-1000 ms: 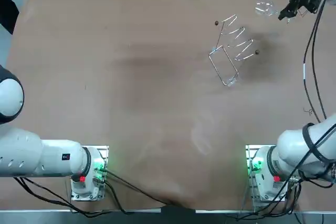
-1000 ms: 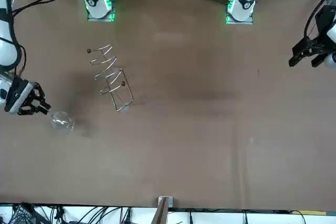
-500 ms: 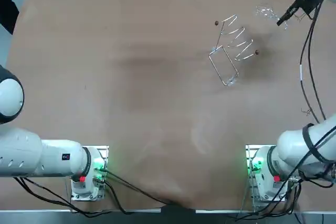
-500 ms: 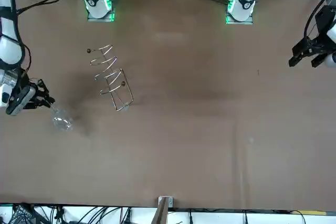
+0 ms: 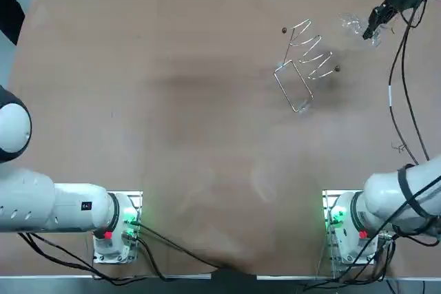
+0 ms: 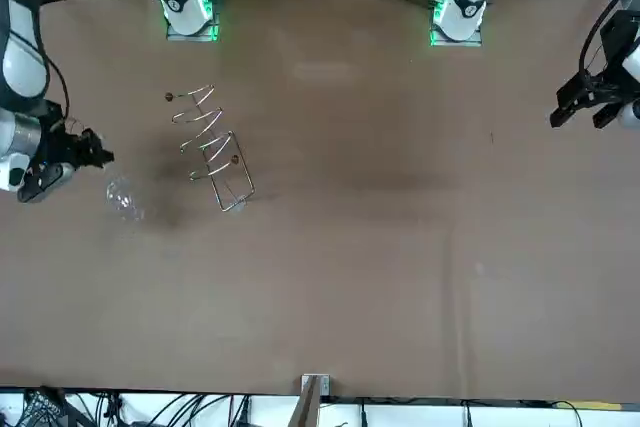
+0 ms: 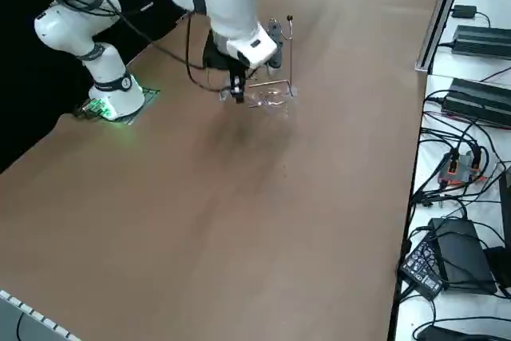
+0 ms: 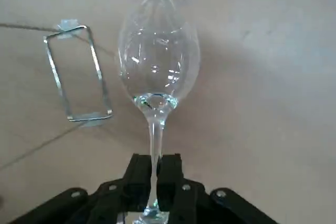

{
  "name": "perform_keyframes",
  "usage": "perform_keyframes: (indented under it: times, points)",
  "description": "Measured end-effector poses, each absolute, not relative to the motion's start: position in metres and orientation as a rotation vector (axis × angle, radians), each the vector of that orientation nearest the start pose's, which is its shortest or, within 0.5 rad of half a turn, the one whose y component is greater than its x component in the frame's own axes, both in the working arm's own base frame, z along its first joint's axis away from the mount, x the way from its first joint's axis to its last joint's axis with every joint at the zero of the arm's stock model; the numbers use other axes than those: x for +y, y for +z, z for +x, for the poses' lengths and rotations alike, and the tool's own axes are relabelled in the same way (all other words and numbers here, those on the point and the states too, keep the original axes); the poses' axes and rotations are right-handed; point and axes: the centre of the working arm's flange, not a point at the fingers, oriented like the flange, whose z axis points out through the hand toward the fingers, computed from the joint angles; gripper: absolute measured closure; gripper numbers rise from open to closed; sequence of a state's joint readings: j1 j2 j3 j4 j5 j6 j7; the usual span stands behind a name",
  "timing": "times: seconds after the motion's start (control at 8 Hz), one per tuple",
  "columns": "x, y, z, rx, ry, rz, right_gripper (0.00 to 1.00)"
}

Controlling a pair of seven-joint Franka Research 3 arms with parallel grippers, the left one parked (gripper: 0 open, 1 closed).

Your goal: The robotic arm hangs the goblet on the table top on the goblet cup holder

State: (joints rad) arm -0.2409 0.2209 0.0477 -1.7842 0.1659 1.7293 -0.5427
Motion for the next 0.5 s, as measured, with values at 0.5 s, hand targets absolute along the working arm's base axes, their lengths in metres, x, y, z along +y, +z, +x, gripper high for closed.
perform_keyframes:
  times: [0.5]
  points:
    - [-0.064,0.431,0.599,0.101,0.533,-2.814,0.89]
